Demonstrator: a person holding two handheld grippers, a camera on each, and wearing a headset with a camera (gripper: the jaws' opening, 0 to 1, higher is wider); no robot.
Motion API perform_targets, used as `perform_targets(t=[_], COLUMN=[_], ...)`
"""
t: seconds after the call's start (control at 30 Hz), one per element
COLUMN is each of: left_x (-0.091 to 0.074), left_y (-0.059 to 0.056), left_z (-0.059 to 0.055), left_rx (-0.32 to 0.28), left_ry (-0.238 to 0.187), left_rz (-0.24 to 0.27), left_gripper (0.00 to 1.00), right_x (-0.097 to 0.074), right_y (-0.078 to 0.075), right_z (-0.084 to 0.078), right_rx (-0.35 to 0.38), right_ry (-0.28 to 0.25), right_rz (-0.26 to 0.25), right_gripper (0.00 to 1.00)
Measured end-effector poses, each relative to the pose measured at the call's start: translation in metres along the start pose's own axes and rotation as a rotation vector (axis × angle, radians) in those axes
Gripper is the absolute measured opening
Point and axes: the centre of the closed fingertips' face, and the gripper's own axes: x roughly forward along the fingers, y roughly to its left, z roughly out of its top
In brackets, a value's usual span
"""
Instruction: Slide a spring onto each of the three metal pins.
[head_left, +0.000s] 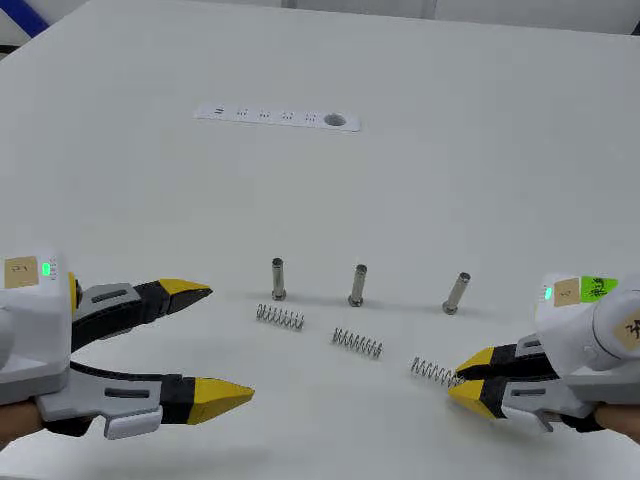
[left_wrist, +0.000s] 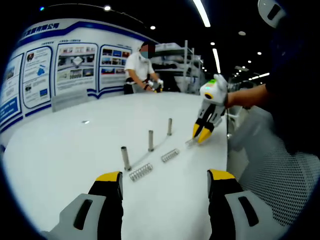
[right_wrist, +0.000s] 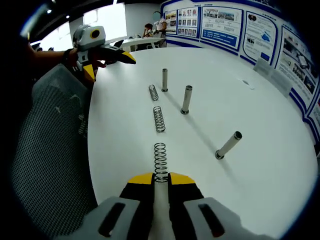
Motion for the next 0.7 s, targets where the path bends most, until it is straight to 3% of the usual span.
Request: perform_targets(t=[0.7], left_x=[0.030], left_y=[-0.024], left_z=[0.014], left_rx=[0.081], left_ry=[0.035], left_rz=[-0.161], left_gripper=[0.61], right_x=[-0.003], right_y=[0.010], right_z=[0.041], right_rx=[-0.073], right_ry=[-0.044], right_rz=[0.029], right_gripper=[0.11])
